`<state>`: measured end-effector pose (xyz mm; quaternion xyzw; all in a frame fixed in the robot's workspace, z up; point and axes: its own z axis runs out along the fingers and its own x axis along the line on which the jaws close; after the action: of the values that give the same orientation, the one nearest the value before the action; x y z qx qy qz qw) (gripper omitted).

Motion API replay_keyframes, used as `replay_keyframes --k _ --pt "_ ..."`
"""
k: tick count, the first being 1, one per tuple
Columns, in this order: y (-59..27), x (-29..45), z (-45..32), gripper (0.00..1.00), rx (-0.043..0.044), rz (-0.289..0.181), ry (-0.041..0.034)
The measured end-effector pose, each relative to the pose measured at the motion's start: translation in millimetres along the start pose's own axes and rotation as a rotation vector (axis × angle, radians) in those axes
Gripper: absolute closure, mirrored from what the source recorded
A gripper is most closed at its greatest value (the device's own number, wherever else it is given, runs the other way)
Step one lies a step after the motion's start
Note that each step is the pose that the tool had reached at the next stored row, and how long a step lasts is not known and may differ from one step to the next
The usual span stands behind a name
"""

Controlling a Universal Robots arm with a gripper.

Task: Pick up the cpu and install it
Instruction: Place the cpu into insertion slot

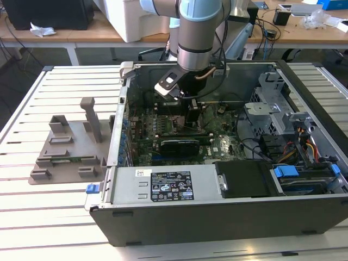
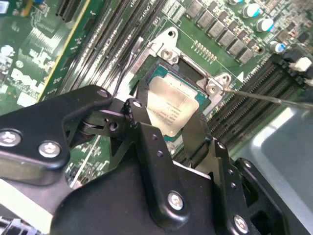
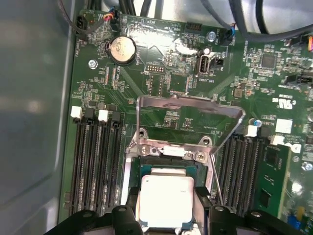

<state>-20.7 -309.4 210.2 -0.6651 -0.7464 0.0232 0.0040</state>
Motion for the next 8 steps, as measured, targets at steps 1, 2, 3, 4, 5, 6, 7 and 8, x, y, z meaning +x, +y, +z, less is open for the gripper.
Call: replay_keyframes --k 1,2,3,4,5,6,7,8 --pt "0.0 0.0 -0.6 0.47 -0.0001 0.0 0.0001" --pt "0.0 0.0 -0.6 0.47 0.0 0.004 0.0002" --pt "0.0 0.0 -0.6 0.47 0.0008 0.033 0.0012" --pt "0.0 0.0 -0.6 0.47 0.0013 0.05 0.0019" --pt "0.0 0.0 -0.5 0.47 0.0013 0.056 0.0021" --pt "0.0 -0.1 -0.4 0.47 0.0017 0.056 0.0021" --pt "0.8 -0.1 0.5 0.47 0.0027 0.055 0.0005" --pt "1.1 -0.1 0.8 0.47 0.0029 0.055 0.0"
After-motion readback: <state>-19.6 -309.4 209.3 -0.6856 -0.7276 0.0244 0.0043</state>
